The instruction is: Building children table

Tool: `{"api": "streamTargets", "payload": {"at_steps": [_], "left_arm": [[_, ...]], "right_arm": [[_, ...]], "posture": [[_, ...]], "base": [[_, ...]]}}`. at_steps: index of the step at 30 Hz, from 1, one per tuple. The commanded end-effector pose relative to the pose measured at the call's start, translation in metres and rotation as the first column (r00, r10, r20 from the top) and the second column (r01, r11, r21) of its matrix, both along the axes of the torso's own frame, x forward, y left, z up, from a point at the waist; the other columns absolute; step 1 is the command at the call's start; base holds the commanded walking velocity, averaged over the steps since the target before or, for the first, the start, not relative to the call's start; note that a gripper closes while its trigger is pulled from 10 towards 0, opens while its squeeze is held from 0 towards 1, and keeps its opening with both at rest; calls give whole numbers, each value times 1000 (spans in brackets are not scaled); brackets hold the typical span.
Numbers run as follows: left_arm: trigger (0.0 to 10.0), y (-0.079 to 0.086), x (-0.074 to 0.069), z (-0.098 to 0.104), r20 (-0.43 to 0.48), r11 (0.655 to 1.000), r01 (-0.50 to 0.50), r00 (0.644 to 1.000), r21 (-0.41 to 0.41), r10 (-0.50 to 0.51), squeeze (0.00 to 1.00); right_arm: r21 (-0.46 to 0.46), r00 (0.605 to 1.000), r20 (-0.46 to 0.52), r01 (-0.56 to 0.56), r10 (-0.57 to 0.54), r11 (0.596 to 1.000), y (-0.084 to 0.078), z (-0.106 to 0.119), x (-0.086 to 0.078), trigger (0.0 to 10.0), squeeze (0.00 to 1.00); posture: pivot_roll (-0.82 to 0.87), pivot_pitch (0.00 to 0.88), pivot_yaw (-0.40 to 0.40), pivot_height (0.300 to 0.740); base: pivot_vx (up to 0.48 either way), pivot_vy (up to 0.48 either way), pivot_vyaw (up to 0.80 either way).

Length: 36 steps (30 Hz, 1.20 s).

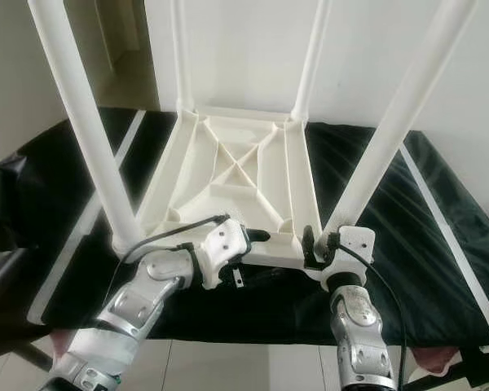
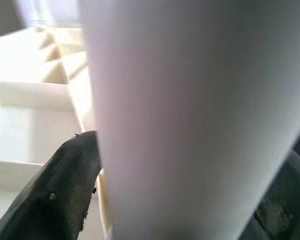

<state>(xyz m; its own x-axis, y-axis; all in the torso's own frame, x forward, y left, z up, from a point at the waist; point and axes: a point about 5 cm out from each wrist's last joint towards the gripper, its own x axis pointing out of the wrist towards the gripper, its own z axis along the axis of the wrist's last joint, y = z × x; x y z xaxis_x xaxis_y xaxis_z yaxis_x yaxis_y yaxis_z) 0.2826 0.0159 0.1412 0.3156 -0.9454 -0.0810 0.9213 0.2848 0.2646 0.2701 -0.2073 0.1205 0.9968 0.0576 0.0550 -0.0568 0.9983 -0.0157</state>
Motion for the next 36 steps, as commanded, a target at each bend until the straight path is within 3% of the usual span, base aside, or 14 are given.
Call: {"api": "streamTargets", "payload": {"at_steps": [1,12,13,16,17,24,25,26,27,33,36], "left_arm": [[10000,2,2,-3,2,998,-69,998,-7,69,0],[10000,-2,-2,-10,-26,1000,-24,999,17,24,0],[10000,-2,-3,-9,-16,1000,-17,1000,19,17,0],[10000,-3,-3,-8,-7,1000,-12,1000,22,12,0],[10000,-3,-4,-7,-16,1000,-3,1000,13,3,0],[10000,-7,-8,-11,-13,1000,6,1000,20,-6,0],[10000,-7,-9,-11,-9,1000,8,1000,19,-8,0],[10000,-8,-9,-10,-6,1000,8,1000,18,-8,0],[10000,-8,-9,-10,-4,1000,7,1000,20,-7,0],[10000,-6,-7,-11,3,999,-13,1000,35,13,0],[10000,-3,0,-16,-14,995,-89,996,50,90,0]], "right_arm": [[-8,997,16,-70,70,998,-4,3,1,10000,0],[-98,966,-26,-258,257,961,-13,2,9,9765,0],[-108,957,-43,-290,287,951,-12,-1,9,4431,0],[-114,949,-55,-315,310,942,-11,-3,9,4431,0],[-119,945,-60,-328,323,937,-12,-5,10,0,0],[-128,940,-62,-340,335,932,-13,-6,14,0,0],[-125,942,-68,-336,329,934,-14,-7,14,3412,0],[-127,943,-75,-330,323,935,-15,-8,14,9373,0],[-122,945,-79,-325,317,938,-15,-9,14,10000,0],[-105,958,-79,-284,277,953,-15,-12,14,10000,0],[-104,981,-93,-179,170,978,-14,-16,14,10000,0]], "posture": [[-35,0,-29,740],[-44,0,-12,740],[-46,0,-12,740],[-46,0,-12,740],[-49,0,-11,740],[-49,0,-15,740],[-49,0,-15,740],[-49,0,-15,740],[-50,0,-15,740],[-52,0,-11,740],[-60,0,-2,740]], "base": [[0,0,0],[0,0,0],[0,0,0],[0,0,0],[0,0,0],[0,0,0],[0,0,0],[0,0,0],[0,0,0],[0,0,0],[0,0,0]]}}
